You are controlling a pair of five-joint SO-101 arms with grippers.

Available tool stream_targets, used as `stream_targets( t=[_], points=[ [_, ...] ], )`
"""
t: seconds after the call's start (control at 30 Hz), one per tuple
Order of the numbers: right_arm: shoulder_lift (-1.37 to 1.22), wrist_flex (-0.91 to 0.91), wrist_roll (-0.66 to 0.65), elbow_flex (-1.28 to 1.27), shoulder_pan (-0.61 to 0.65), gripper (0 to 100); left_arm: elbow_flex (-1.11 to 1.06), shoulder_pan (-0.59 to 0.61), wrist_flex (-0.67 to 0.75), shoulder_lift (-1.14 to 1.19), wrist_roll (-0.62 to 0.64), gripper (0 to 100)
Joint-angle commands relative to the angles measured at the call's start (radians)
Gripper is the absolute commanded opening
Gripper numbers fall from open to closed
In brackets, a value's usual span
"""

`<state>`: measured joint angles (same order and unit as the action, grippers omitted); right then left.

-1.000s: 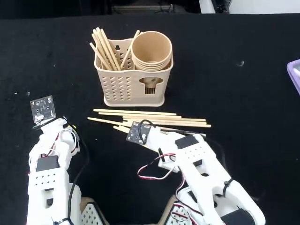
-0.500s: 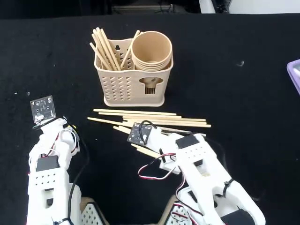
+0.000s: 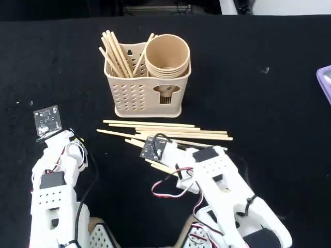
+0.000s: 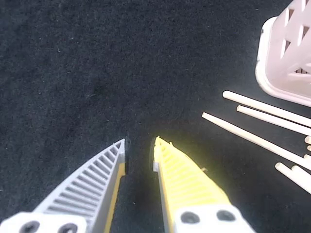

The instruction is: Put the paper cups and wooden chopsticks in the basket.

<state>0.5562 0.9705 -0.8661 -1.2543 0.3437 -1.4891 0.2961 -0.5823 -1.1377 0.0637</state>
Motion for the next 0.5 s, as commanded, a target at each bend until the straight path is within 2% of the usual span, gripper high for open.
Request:
stream_targets(
  t=[0.0, 0.1, 0.2, 0.33, 0.47],
  points=[
    [-0.071, 0.023, -0.009, 0.035, -0.008, 0.9, 0.010, 0.001, 0.018, -0.012, -0.008, 11],
    [-0.042, 0.055, -0.003, 0.073, -0.011, 1.1, 0.010, 0.001, 0.018, -0.012, -0.008, 11],
    [0.053, 0.183, -0.002, 0.153, -0.005, 1.1, 0.010, 0.002, 0.018, -0.012, -0.008, 11],
    [0.246, 0.413, 0.055, 0.358, -0.005, 1.1, 0.010, 0.002, 0.018, -0.012, -0.008, 11],
    [0.403, 0.542, 0.135, 0.590, 0.044, 1.1, 0.010, 0.001, 0.018, -0.012, -0.008, 11]
  ],
)
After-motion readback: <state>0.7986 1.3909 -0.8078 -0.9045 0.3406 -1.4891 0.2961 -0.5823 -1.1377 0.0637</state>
